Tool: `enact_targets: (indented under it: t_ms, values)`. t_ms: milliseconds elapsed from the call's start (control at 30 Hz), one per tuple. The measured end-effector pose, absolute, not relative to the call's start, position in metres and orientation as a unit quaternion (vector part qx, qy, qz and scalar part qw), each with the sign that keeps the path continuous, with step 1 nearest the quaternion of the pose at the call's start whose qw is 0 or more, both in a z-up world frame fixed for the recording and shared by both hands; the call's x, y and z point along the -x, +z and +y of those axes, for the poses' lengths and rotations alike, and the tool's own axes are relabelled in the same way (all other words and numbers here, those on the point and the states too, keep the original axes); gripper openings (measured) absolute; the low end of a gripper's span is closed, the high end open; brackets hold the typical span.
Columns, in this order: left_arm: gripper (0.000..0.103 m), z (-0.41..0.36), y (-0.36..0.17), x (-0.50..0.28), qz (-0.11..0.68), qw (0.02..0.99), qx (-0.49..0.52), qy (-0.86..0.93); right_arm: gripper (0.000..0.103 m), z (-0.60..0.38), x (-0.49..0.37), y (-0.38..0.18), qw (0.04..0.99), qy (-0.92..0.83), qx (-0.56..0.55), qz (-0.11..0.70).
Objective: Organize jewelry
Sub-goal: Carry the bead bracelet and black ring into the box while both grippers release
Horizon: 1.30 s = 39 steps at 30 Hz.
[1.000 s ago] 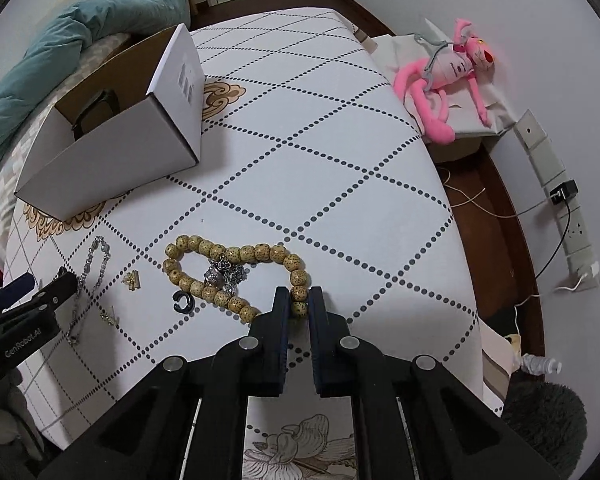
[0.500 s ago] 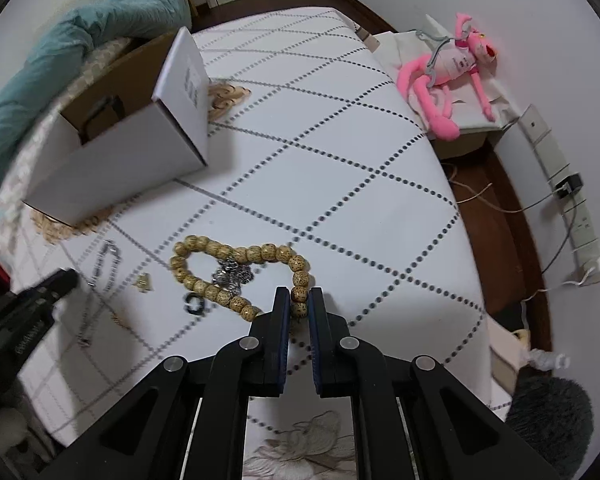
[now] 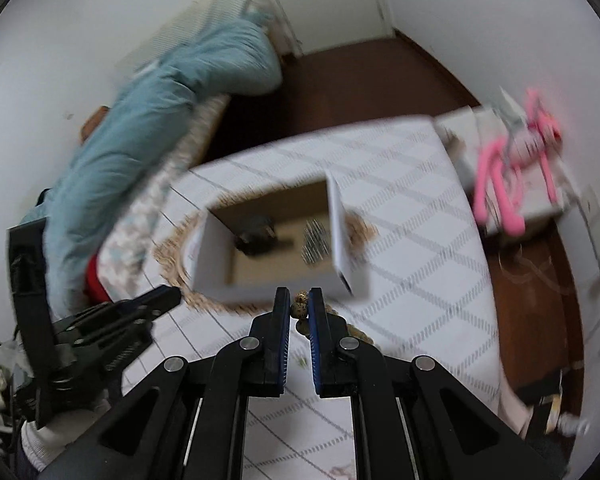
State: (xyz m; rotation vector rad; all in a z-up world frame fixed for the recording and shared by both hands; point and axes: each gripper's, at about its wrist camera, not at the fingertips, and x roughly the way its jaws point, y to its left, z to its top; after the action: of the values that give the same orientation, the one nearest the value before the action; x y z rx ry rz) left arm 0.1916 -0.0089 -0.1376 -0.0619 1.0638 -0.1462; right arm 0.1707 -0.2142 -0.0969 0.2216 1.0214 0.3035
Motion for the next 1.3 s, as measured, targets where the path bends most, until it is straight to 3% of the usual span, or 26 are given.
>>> enact_targets:
  t_ms: [200,767,833,900,933,967,1033,1133,1233,1267,1300]
  values:
    - [0.01,-0.004,-0.141,-0.228,0.523,0.848,0.045,-0.073,0.01,-0.189,-0.216,-0.077,0.86,0.16,-0.089,0.476]
    - [0.014,0.015,-0.166,-0.269,0.584,0.8,0.117,-0.078,0.01,-0.165,-0.275,-0.155,0.778,0.207,-0.157,0.571]
    - [0.026,0.019,-0.166,-0.27,0.583,0.8,0.123,-0.072,0.01,-0.167,-0.279,-0.166,0.76,0.21,-0.177,0.59]
    - [0.069,0.023,-0.164,-0.268,0.58,0.803,0.121,-0.062,0.01,-0.171,-0.28,-0.177,0.749,0.2,-0.182,0.605]
    - [0.074,0.024,-0.164,-0.267,0.578,0.806,0.119,-0.056,0.015,-0.172,-0.279,-0.179,0.748,0.196,-0.18,0.608]
    - [0.075,0.026,-0.163,-0.266,0.574,0.808,0.12,-0.053,0.022,-0.174,-0.279,-0.182,0.748,0.188,-0.175,0.612]
    - [0.075,0.027,-0.163,-0.265,0.574,0.81,0.111,-0.041,0.051,-0.178,-0.277,-0.183,0.754,0.179,-0.171,0.608]
    - [0.077,0.029,-0.166,-0.26,0.571,0.816,0.089,-0.02,0.053,-0.179,-0.273,-0.177,0.777,0.151,-0.132,0.596]
    - [0.089,0.03,-0.171,-0.254,0.566,0.821,0.071,-0.001,0.055,-0.18,-0.269,-0.171,0.796,0.123,-0.091,0.585]
    - [0.092,0.03,-0.173,-0.252,0.564,0.824,0.062,0.005,0.057,-0.178,-0.265,-0.17,0.806,0.109,-0.066,0.579]
    - [0.099,0.03,-0.175,-0.25,0.561,0.826,0.053,0.011,0.066,-0.177,-0.264,-0.168,0.81,0.1,-0.05,0.575]
